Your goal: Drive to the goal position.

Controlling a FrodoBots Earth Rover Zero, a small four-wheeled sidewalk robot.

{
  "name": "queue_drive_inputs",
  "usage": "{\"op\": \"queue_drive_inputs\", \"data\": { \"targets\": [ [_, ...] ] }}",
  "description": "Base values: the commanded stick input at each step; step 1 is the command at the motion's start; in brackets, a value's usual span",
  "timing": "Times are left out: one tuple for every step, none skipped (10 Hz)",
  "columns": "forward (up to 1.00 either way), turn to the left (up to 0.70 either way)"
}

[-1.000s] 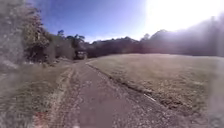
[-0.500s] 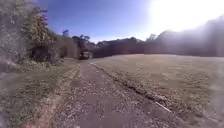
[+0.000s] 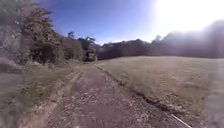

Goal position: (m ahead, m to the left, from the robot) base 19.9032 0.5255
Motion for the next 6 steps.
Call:
{"op": "queue_drive_inputs", "data": {
  "targets": [
    [0.60,0.15],
    [0.60,0.14],
    [0.60,0.00],
    [0.60,0.00],
    [0.60,0.00],
    [0.60,0.00]
  ]
}}
